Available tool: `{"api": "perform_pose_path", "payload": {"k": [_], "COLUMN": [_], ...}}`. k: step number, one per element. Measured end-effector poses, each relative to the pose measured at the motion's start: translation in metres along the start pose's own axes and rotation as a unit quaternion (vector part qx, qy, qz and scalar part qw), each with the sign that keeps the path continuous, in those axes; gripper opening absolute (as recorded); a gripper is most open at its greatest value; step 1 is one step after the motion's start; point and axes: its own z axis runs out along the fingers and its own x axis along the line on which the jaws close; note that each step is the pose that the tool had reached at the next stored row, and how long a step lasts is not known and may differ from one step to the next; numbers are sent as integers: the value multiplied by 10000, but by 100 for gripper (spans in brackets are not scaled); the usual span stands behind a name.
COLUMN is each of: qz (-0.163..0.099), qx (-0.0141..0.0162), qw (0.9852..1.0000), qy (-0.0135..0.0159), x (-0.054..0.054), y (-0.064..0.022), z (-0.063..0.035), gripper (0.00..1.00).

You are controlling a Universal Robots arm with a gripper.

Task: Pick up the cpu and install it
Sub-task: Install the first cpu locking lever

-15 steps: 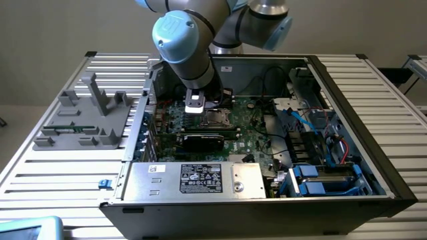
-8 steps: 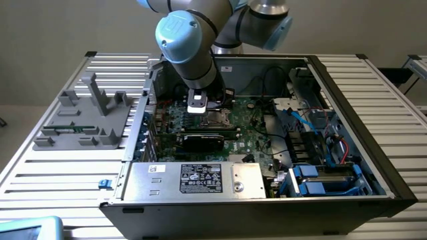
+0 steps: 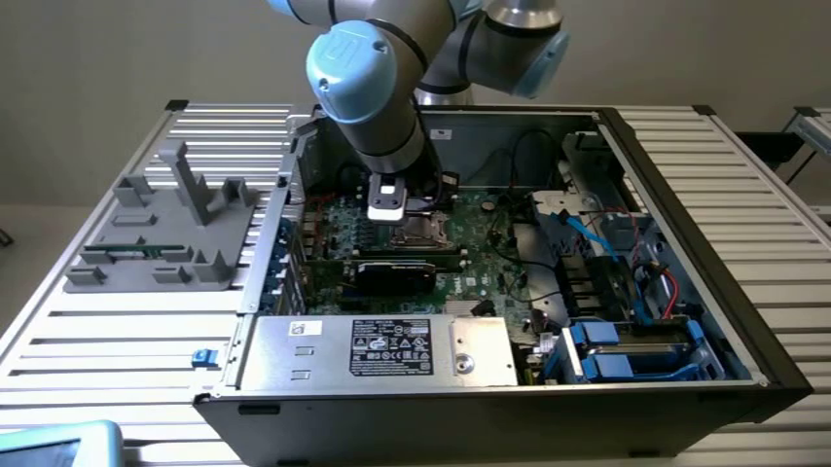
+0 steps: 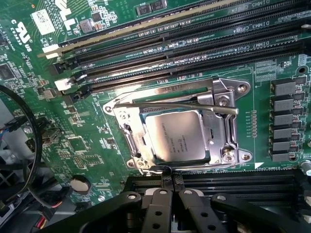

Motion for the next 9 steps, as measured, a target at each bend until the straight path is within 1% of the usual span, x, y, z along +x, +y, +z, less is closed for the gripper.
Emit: {"api": "perform_pose_path", "payload": {"k": [9], "qz": [1], "qx": [-1], "qw": [10000], "qy": [0], "x": [23], "y": [4], "z": [2], "gripper": [12]}}
